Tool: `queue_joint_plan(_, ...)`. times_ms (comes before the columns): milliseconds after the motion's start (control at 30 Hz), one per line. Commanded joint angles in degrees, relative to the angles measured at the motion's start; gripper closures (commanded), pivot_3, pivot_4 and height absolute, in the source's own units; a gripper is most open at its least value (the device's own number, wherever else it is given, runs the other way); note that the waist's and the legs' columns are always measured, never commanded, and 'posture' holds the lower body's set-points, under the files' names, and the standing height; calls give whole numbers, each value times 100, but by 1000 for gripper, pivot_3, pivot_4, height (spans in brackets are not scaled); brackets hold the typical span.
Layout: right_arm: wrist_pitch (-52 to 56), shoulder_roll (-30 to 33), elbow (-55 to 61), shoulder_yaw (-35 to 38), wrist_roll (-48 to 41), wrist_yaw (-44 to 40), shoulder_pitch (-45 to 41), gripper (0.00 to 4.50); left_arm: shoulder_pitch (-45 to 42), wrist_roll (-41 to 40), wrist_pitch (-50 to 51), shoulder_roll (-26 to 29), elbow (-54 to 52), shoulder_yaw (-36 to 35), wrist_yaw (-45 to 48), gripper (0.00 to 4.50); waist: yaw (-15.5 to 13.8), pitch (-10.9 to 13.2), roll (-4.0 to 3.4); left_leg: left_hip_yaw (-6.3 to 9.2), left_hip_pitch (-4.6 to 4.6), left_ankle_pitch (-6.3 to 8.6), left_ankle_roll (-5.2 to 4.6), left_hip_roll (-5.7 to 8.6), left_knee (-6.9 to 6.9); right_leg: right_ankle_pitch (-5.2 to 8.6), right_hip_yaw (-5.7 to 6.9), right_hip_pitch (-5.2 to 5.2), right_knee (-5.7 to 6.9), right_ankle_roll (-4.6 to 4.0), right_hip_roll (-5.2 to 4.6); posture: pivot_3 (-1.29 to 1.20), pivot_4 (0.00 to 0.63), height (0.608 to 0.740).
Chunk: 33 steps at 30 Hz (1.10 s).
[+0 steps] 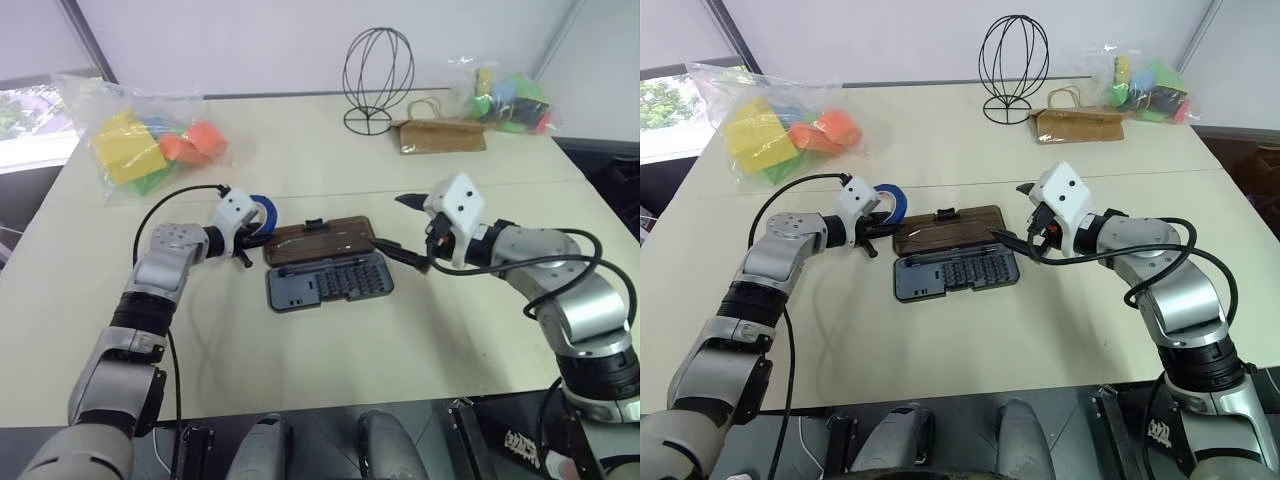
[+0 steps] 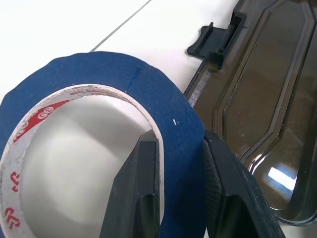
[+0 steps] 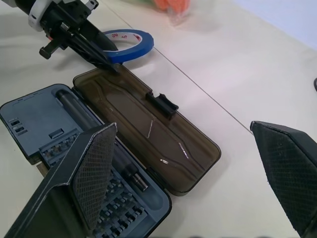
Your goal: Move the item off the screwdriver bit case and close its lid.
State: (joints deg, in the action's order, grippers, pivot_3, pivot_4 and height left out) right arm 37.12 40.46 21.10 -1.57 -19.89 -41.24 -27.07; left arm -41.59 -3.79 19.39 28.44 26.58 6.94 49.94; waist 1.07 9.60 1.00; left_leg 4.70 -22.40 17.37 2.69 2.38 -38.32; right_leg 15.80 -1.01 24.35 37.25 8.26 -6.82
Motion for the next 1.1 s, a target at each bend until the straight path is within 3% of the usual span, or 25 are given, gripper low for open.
queue_joint_plan(33, -49, 22, 129, 116, 0, 8, -117, 0, 80, -3, 46, -32, -71, 64, 100, 4020, -1, 0, 0, 0, 0, 0, 0, 0, 0, 0, 0, 0, 0, 0, 0, 0, 150, 740)
queue_joint_plan(233, -37, -1, 148, 83, 9, 21, -95, 0, 80, -161, 127, 24, -349, -409, -367, 4020, 5, 0, 0, 0, 0, 0, 0, 0, 0, 0, 0, 0, 0, 0, 0, 0, 150, 740)
queue_joint_plan(433, -17, -42, 180, 27, -3, 22, -46, 0, 220, -172, 557, 136, -729, -1241, -1620, 4020, 21, 0, 1, 9, 0, 0, 0, -1, 0, 0, 0, 1, 1, 0, 0, 0, 150, 740)
queue_joint_plan(800, -137, -217, -65, -283, 22, -175, -188, 0, 1597, -31, 2590, 505, -2181, -2938, -3620, 4020, 10, 0, 0, 19, 1, 0, 1, -3, 2, 0, -3, 5, 4, 0, 0, 0, 150, 740)
queue_joint_plan(967, -222, -288, -233, -399, 64, -296, -303, 0, 2102, -59, 2821, 552, -2190, -3422, -4032, 4020, -11, 0, 1, 20, 1, -1, 2, -3, 2, 0, -3, 6, 3, 0, -1, 0, 150, 740)
queue_joint_plan(1100, -279, -346, -345, -465, 109, -375, -392, 0, 2403, -116, 2626, 460, -2139, -3332, -3990, 4020, -43, -1, 2, 19, 1, -2, 4, -1, 2, 0, -4, 5, 2, 0, -5, 0, 150, 740)
